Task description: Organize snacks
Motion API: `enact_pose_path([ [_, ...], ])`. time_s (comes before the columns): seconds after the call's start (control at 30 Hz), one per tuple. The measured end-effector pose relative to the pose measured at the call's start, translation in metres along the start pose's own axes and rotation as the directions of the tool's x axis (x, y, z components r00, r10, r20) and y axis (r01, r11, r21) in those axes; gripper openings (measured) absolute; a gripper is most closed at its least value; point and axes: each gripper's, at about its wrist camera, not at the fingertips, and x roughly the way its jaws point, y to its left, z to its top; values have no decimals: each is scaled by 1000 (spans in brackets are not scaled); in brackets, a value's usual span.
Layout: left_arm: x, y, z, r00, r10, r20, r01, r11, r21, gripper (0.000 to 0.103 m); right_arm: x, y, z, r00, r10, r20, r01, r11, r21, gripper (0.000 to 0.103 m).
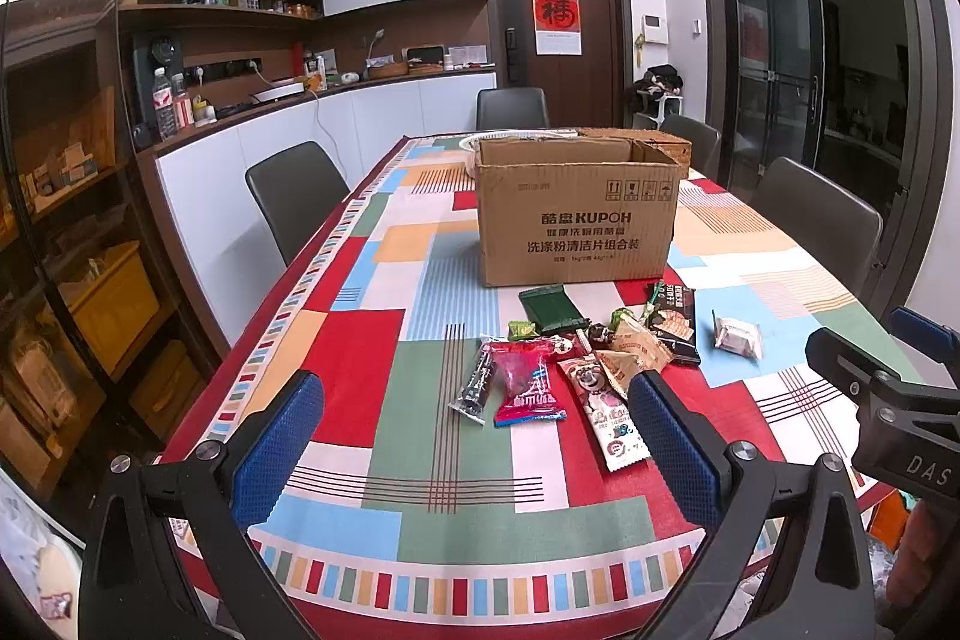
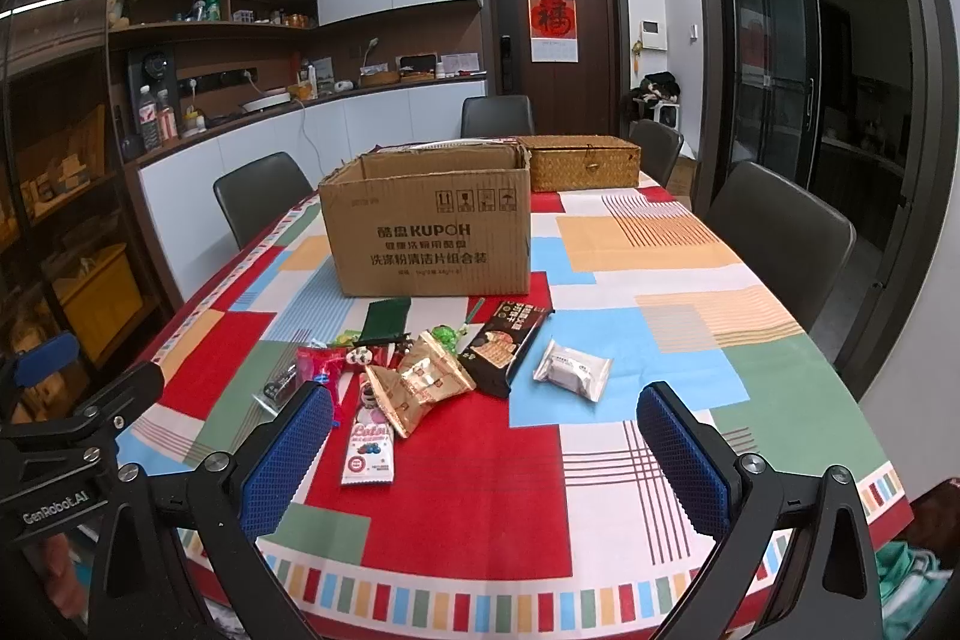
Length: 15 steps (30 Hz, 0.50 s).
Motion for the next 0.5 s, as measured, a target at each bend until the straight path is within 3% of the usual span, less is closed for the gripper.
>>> enact_pose_path([
  [0.5,1,-1,-1,1000,0,1,0,1000,0,103,-1,-2,3,1000,-1,2,1,1000,2,102],
])
